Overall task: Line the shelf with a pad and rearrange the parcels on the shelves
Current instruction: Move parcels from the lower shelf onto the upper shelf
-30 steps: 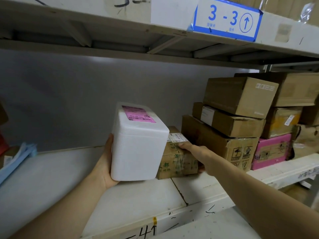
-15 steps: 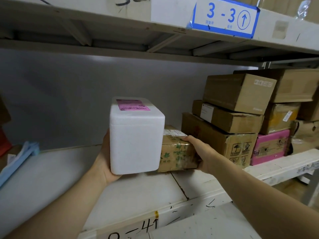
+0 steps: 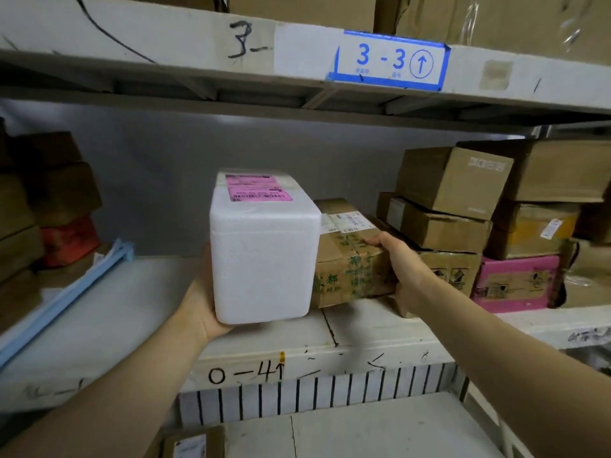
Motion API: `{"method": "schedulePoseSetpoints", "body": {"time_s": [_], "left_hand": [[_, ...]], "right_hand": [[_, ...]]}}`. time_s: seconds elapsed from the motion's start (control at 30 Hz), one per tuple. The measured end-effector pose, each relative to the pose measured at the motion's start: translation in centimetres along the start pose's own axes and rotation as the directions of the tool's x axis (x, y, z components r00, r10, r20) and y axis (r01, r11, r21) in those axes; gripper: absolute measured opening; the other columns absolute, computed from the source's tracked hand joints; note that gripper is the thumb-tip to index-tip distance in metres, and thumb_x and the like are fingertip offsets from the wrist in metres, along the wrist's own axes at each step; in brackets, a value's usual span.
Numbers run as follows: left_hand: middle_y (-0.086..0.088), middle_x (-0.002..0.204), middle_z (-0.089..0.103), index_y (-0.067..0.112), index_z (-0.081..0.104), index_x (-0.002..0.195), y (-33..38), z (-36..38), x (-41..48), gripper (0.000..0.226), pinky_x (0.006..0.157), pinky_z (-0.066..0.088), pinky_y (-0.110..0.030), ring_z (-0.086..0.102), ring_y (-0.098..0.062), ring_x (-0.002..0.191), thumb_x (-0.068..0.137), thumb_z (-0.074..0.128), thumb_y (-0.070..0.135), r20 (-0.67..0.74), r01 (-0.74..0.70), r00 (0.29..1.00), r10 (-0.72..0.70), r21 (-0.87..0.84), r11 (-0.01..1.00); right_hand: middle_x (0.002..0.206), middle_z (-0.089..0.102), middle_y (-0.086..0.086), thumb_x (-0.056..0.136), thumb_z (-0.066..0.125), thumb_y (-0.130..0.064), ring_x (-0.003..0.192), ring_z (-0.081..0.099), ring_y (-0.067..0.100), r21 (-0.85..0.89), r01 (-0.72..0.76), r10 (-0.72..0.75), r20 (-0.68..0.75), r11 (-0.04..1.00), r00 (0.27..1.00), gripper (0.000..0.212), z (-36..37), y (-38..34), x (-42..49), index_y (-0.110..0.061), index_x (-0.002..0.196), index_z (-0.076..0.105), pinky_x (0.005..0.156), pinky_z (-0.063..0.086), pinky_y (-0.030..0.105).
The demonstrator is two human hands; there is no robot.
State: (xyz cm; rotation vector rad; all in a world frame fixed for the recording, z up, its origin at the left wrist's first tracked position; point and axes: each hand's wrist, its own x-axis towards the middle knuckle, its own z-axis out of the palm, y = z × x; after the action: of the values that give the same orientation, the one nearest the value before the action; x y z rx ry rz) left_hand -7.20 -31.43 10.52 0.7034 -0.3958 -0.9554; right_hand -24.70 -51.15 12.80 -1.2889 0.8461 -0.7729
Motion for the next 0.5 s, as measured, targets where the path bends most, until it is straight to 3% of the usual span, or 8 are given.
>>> {"method": "schedulePoseSetpoints", "body": {"time_s": [0.17,0.27,0.33,0.4,0.5], "left_hand": [[0.001,0.072,0.075,0.022,0.076,0.074,-1.1,0.1,-5.9,0.05,0.06,0.062,-0.04,0.074,-0.024,0.065,0.096,0.049,0.057,-0.064,-0.057,0.996,0.057,-0.002,0.998],[0.0,0.085,0.079,0.025,0.078,0.091,-1.7,-0.5,-9.3,0.045,0.071,0.063,-0.045,0.076,-0.026,0.078,0.092,0.054,0.062,-0.085,-0.075,0.993,0.079,0.046,0.996],[0.001,0.09,0.079,0.031,0.079,0.097,-1.9,-1.0,-11.5,0.04,0.071,0.063,-0.043,0.077,-0.022,0.082,0.083,0.063,0.064,-0.07,-0.094,0.993,0.097,0.043,0.995],[0.001,0.099,0.078,0.036,0.073,0.113,-2.0,-1.9,-13.3,0.043,0.072,0.063,-0.042,0.076,-0.022,0.089,0.083,0.064,0.066,-0.12,-0.092,0.988,0.099,0.067,0.993],[-0.002,0.113,0.075,0.035,0.061,0.131,-1.8,-2.9,-16.5,0.05,0.082,0.061,-0.047,0.073,-0.027,0.101,0.092,0.053,0.066,-0.2,-0.096,0.974,0.106,0.059,0.994]], "right_hand": [[0.097,0.076,0.009,0.089,0.062,-0.039,0.092,0.071,0.028,0.077,0.027,-0.037,0.136,0.997,0.99,0.024,-1.3,-0.5,-2.8,-0.023,0.107,0.066,0.07,0.057,0.039],[0.092,0.078,0.007,0.09,0.058,-0.038,0.096,0.07,0.028,0.118,0.01,-0.039,0.24,0.993,0.97,0.029,-1.4,-0.2,-4.3,-0.023,0.113,0.067,0.087,0.058,0.048],[0.081,0.078,0.005,0.091,0.056,-0.037,0.093,0.069,0.028,0.115,0.0,-0.037,0.313,0.993,0.949,0.028,-1.0,0.0,-5.5,-0.022,0.112,0.066,0.094,0.055,0.051],[0.077,0.078,0.005,0.092,0.055,-0.036,0.092,0.069,0.027,0.096,0.003,-0.04,0.386,0.995,0.922,0.027,-0.3,0.1,-6.8,-0.021,0.11,0.066,0.093,0.055,0.05],[0.092,0.075,0.008,0.093,0.053,-0.037,0.099,0.067,0.028,0.08,0.003,-0.042,0.5,0.997,0.865,0.025,1.1,0.3,-8.9,-0.022,0.108,0.066,0.099,0.052,0.053]]}}
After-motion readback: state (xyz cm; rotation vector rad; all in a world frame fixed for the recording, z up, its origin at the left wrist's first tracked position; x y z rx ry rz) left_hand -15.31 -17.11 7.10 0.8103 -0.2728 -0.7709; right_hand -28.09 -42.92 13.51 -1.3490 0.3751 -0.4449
